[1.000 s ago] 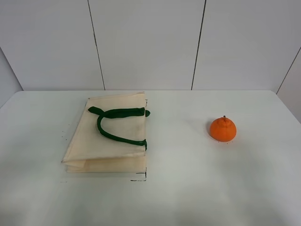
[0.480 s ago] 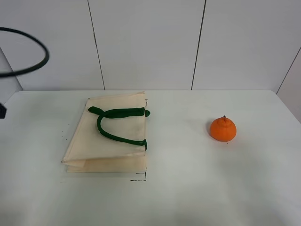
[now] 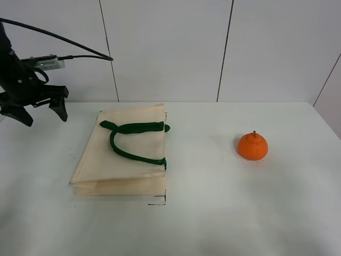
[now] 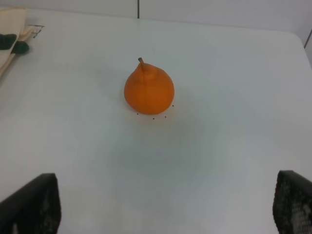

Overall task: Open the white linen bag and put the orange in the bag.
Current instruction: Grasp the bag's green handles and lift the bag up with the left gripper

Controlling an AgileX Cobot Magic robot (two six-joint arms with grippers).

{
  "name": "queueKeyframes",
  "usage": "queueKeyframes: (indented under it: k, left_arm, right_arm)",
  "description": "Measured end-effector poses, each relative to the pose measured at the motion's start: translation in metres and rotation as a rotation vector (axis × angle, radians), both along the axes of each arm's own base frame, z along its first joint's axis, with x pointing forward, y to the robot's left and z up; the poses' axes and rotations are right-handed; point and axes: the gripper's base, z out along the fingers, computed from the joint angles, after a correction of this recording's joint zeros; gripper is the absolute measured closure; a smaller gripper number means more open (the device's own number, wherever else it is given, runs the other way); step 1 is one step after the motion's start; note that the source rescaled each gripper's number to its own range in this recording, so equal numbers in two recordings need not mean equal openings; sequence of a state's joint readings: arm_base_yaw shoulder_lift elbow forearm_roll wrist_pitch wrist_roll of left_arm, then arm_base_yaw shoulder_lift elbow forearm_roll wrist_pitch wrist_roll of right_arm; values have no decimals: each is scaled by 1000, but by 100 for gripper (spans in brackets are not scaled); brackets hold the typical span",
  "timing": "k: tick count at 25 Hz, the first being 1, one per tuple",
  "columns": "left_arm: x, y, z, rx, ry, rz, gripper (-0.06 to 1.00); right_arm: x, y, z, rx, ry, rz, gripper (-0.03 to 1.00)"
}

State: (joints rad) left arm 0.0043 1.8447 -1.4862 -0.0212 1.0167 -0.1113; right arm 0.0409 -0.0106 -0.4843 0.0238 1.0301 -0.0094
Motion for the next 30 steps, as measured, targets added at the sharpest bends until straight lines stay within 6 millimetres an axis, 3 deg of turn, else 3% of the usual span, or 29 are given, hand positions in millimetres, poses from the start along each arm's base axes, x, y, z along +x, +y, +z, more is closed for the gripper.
queueKeyframes:
  k: [7, 12, 17, 27, 30]
  left_arm:
    - [26, -73, -20, 2, -16, -94, -6]
    - [47, -106, -42, 3, 0, -121, -6]
    - [60, -121, -74, 6, 28, -112, -6]
    - [60, -146, -136, 68, 100, -141, -5]
    - [60, -147, -145, 74, 116, -142, -5]
  right_arm:
    - [0, 0, 0, 0, 0, 0, -3]
    - [0, 0, 0, 0, 0, 0, -3]
    - [0, 0, 0, 0, 0, 0, -3]
    - [0, 0, 0, 0, 0, 0, -3]
    - [0, 0, 0, 0, 0, 0, -3]
